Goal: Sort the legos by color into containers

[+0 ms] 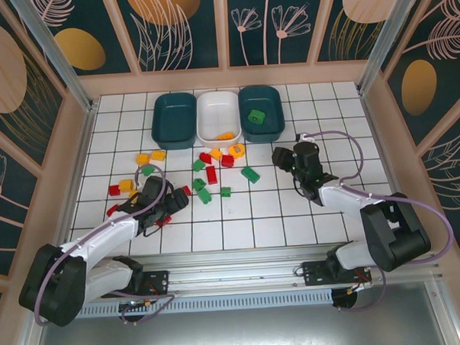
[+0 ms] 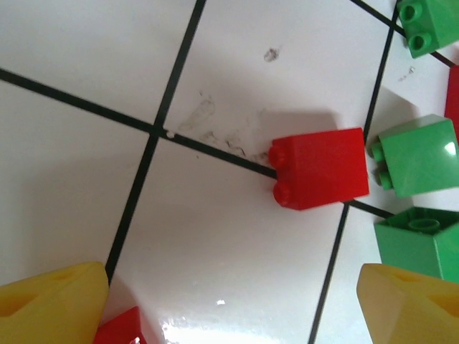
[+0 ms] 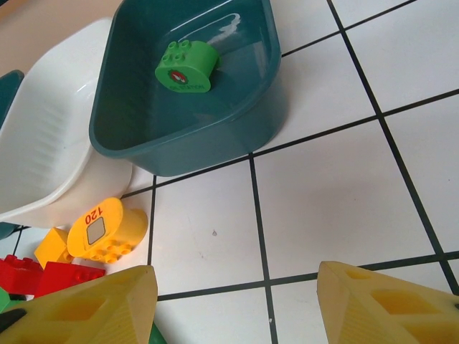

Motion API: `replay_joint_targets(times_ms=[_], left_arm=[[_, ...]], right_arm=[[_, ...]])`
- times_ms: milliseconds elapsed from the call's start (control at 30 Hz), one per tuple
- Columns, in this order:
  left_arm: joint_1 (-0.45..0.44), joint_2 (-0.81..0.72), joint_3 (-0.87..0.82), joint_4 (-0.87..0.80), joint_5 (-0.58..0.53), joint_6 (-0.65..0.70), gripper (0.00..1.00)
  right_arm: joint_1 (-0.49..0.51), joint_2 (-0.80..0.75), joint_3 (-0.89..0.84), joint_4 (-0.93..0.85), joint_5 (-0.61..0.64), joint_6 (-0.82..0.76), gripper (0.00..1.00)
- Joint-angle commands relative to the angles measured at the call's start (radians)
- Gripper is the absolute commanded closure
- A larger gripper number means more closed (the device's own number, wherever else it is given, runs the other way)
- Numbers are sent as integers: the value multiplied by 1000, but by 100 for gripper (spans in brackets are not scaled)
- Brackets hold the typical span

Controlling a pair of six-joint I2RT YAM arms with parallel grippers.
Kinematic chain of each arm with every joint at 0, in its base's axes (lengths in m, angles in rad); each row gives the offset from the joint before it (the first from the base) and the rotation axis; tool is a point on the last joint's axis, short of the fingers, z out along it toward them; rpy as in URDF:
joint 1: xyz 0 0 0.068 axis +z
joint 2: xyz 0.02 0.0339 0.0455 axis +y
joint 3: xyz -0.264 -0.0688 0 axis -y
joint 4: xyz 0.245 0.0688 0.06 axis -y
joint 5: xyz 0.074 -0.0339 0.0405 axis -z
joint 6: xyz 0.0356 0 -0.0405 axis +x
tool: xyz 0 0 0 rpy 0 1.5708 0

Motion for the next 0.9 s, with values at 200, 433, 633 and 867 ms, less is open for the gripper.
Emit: replay_joint_targets(times_ms=[200,433,633,867], left_arm=[[-8,-93,14,-177,-14,-32,8],[-26,4,28,-244,-50,-11,10],[-126,40,68,-266,-48,-26,11],[-196,41,91,-310,-21,-55,14]], right_arm=[[11,18,7,21,29,2,39],[15,17,9,20,29,2,38],[17,6,7,17,29,0,38],[17,20,13,17,22,1,38]])
